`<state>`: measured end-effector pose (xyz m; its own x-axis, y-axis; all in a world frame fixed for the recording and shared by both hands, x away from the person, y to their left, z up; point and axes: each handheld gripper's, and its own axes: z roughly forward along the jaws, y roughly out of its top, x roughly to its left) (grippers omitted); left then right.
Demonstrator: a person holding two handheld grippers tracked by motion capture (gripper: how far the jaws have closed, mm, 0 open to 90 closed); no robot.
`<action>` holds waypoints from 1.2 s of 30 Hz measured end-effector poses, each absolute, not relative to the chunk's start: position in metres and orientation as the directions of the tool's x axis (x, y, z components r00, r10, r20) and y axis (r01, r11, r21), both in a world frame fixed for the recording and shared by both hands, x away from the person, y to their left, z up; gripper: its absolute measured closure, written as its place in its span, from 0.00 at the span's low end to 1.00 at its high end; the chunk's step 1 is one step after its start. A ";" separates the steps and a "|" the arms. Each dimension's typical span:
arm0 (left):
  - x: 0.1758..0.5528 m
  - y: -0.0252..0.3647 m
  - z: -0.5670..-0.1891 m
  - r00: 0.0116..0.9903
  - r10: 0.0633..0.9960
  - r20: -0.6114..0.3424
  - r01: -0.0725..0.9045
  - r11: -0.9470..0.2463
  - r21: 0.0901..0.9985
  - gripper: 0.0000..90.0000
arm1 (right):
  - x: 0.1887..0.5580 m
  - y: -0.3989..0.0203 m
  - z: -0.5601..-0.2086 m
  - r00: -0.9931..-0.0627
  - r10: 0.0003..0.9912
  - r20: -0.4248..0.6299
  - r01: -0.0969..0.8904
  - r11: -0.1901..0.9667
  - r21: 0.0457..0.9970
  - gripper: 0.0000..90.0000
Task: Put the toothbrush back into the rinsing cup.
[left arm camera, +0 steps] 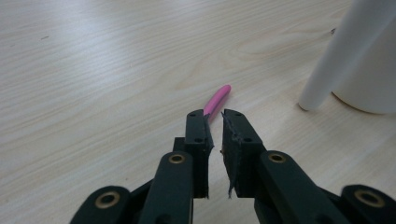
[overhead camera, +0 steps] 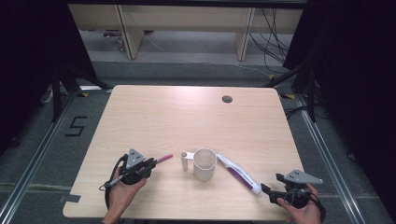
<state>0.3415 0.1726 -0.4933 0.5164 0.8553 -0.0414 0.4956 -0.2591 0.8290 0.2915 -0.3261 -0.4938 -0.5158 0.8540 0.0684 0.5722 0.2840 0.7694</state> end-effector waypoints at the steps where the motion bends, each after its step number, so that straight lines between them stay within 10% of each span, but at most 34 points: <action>1: 0.343 0.172 -0.493 0.518 0.854 -0.038 0.496 -0.264 0.828 0.93 | 0.291 -0.326 -0.494 -0.517 0.853 0.069 0.572 0.284 0.770 0.28; 36: 0.398 0.126 -0.508 0.515 0.857 -0.015 0.569 -0.330 0.753 0.98 | 0.291 -0.325 -0.494 -0.535 0.843 0.056 0.565 0.307 0.766 0.28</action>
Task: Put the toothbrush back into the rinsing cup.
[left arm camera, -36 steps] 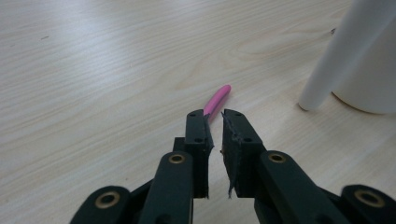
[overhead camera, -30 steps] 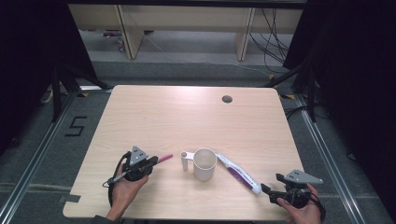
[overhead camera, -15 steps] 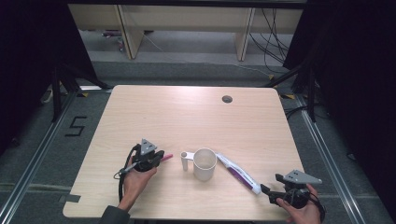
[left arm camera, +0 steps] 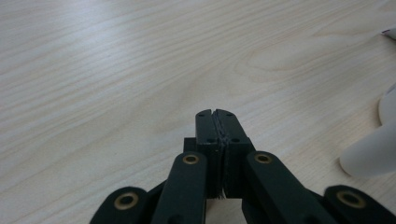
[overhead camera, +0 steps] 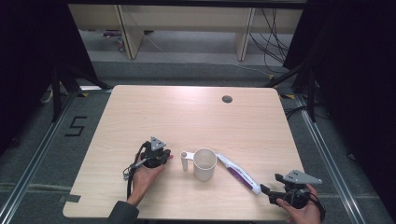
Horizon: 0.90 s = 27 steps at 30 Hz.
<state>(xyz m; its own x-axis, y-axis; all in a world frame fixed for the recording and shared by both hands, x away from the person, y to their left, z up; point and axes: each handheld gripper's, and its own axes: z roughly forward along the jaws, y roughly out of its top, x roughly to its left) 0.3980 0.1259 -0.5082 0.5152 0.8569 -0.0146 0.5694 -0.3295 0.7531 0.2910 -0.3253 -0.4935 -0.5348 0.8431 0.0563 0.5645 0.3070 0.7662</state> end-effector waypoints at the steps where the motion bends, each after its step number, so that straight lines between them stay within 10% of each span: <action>1: 0.397 0.125 -0.508 0.521 0.853 -0.022 0.572 -0.330 0.751 0.98 | 0.291 -0.325 -0.493 -0.527 0.848 0.064 0.567 0.293 0.770 0.28; 27: 0.337 0.110 -0.512 0.652 0.757 -0.046 0.521 -0.404 0.752 0.94 | 0.291 -0.326 -0.493 -0.529 0.846 0.067 0.563 0.291 0.774 0.28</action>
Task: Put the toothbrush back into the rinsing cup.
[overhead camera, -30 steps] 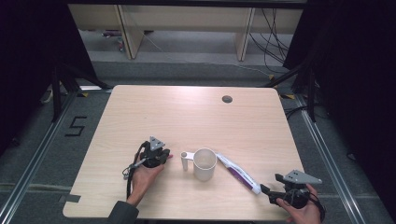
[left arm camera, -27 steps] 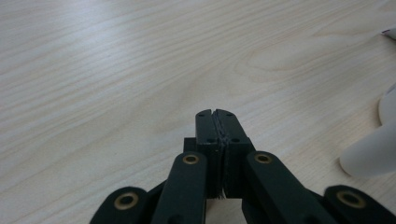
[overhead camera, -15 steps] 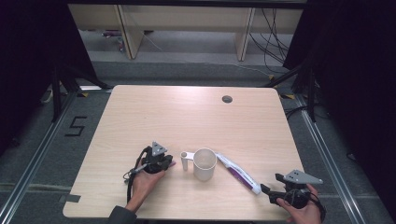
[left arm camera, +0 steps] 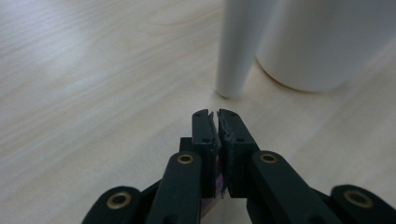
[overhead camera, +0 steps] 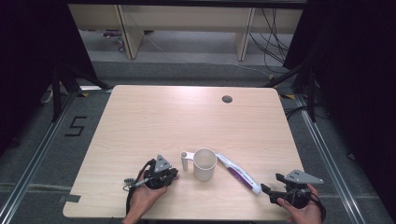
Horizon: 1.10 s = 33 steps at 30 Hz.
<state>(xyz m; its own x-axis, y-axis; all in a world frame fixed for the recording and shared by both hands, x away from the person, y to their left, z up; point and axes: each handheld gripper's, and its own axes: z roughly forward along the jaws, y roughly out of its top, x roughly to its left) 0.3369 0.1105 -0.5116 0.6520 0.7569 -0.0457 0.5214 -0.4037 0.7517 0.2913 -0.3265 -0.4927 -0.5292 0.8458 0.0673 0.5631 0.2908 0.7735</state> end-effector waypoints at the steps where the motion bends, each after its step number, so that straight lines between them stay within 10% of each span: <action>1: 0.333 0.111 -0.511 0.655 0.754 -0.042 0.520 -0.409 0.750 0.94 | 0.291 -0.326 -0.493 -0.529 0.846 0.067 0.563 0.291 0.774 0.28; 33: 0.247 0.180 -0.508 0.713 0.698 -0.065 0.521 -0.465 0.716 0.91 | 0.292 -0.324 -0.492 -0.526 0.848 0.063 0.564 0.293 0.772 0.28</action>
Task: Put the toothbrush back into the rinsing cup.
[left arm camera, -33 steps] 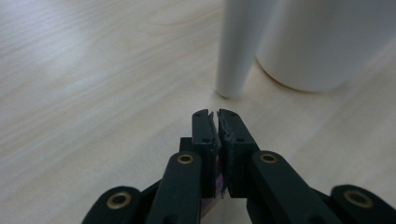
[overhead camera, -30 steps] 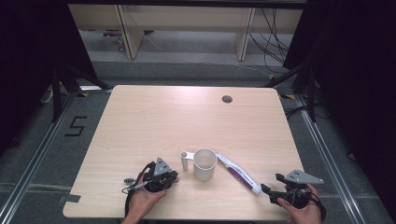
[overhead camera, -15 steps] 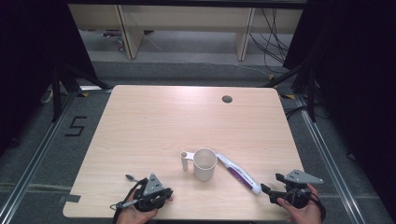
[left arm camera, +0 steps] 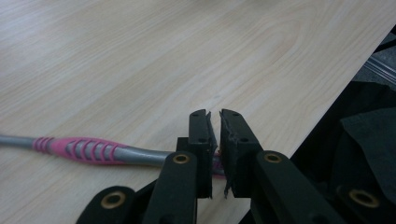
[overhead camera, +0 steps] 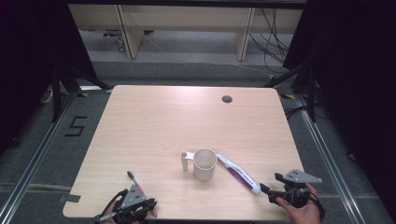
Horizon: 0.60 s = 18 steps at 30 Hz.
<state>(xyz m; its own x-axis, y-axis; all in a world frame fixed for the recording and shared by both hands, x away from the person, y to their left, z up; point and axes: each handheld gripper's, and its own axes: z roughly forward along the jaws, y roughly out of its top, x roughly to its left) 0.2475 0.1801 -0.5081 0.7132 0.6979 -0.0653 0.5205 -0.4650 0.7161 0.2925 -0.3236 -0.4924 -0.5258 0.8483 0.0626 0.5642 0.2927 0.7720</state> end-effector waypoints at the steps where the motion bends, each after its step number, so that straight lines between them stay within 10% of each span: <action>1: 0.247 0.182 -0.508 0.711 0.700 -0.066 0.523 -0.465 0.714 0.91 | 0.292 -0.323 -0.493 -0.525 0.849 0.065 0.569 0.292 0.769 0.28; 18: 0.256 0.203 -0.490 0.581 0.809 -0.085 0.636 -0.387 0.668 0.53 | 0.293 -0.322 -0.493 -0.538 0.840 0.064 0.565 0.303 0.767 0.28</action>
<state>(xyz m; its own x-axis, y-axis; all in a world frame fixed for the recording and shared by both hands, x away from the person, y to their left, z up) 0.2555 0.2032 -0.4895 0.5812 0.8093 -0.0849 0.6358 -0.3865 0.6681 0.2929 -0.3220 -0.4928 -0.5380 0.8405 0.0643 0.5653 0.3031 0.7672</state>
